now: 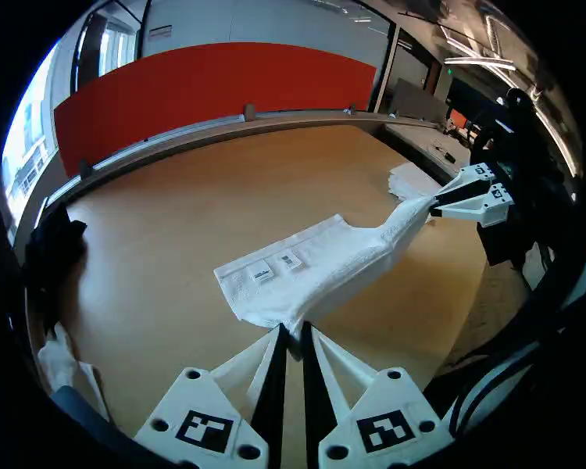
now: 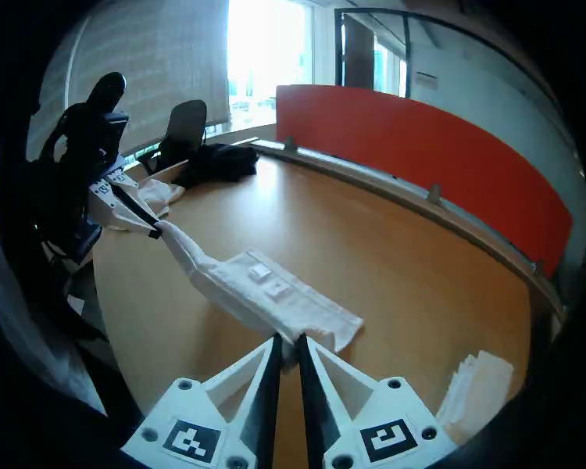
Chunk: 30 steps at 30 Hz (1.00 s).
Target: Fold towel
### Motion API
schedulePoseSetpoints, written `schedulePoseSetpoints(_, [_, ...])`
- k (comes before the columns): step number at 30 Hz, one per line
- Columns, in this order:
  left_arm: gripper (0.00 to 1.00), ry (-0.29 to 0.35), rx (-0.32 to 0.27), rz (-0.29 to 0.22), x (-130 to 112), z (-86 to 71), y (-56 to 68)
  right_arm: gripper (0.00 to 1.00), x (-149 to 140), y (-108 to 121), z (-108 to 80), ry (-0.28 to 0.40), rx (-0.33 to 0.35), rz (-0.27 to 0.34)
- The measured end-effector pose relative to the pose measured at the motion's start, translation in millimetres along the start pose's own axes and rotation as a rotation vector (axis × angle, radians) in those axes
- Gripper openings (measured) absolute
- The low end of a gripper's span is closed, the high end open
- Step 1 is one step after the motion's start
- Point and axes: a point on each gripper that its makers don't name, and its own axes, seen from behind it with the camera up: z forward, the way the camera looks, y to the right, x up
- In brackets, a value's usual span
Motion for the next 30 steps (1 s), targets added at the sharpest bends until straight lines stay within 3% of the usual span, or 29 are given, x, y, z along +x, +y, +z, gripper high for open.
schedulePoseSetpoints(17, [0.12,-0.003,0.002,-0.015,-1,4.4,-2.1,0.15,-1,-3,2.2,-0.010,0.009,-0.003])
schedulePoseSetpoints(30, [0.13,-0.042,0.014,-0.020,-13,31.8,-14.3,0.15,-26,1,30.3,-0.078,0.015,-0.003])
